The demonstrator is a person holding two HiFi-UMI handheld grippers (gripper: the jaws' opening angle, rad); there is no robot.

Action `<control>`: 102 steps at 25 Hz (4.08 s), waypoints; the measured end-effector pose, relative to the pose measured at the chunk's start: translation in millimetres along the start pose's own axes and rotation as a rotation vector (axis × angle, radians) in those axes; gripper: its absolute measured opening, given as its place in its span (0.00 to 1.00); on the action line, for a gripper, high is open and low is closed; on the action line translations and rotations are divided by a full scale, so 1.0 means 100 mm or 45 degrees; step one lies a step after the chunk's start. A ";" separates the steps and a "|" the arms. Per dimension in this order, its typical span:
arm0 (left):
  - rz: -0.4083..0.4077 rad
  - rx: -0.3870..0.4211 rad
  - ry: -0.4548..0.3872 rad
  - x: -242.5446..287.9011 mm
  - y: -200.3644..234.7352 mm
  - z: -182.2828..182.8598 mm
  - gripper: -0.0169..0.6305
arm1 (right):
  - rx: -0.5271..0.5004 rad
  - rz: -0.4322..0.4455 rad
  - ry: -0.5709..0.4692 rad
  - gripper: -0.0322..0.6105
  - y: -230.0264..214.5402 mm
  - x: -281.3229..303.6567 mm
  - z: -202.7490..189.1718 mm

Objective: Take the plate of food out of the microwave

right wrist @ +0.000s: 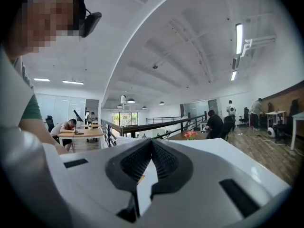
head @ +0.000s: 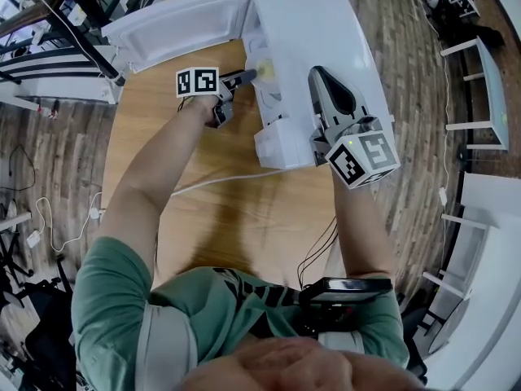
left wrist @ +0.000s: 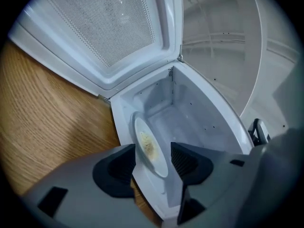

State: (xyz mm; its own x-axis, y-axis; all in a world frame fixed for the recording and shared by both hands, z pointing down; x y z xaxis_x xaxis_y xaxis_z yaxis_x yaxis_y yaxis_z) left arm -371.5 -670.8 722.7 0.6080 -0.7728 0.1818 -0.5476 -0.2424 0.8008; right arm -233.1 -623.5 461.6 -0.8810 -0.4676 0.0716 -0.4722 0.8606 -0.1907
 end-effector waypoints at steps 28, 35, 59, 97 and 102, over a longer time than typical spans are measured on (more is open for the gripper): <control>0.155 0.018 0.032 0.21 0.24 0.16 0.09 | 0.017 -0.071 0.104 0.06 0.01 0.08 -0.11; 0.101 -0.095 -0.065 -0.11 0.24 0.22 0.05 | 0.034 -0.085 0.133 0.06 0.00 0.11 -0.16; 0.098 -0.098 -0.268 -1.82 -0.40 0.48 0.05 | 0.098 -0.196 0.247 0.06 -0.10 0.02 -0.27; 0.075 -0.054 -0.283 -5.25 -1.08 -0.15 0.05 | 0.141 -0.350 0.033 0.06 2.07 -1.41 0.18; -0.045 -0.163 -0.348 -5.61 -1.31 -0.58 0.05 | 0.185 -0.378 -0.027 0.06 2.37 -1.81 0.06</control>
State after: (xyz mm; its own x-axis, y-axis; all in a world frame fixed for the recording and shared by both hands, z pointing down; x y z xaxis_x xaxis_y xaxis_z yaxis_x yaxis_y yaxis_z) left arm -607.4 -171.3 548.8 0.4388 -0.8985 0.0059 -0.4414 -0.2099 0.8724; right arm -185.8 -336.4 397.3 -0.7042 -0.6990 0.1249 -0.6980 0.6492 -0.3024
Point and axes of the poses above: the fingertips, and each gripper's own axes: x forward along the fingers, y to its left, z out of its top, the point moved 2 cm from there along -x, backward along the fingers, and after that the axes turned 8 degrees about x, right-handed, at the moved point
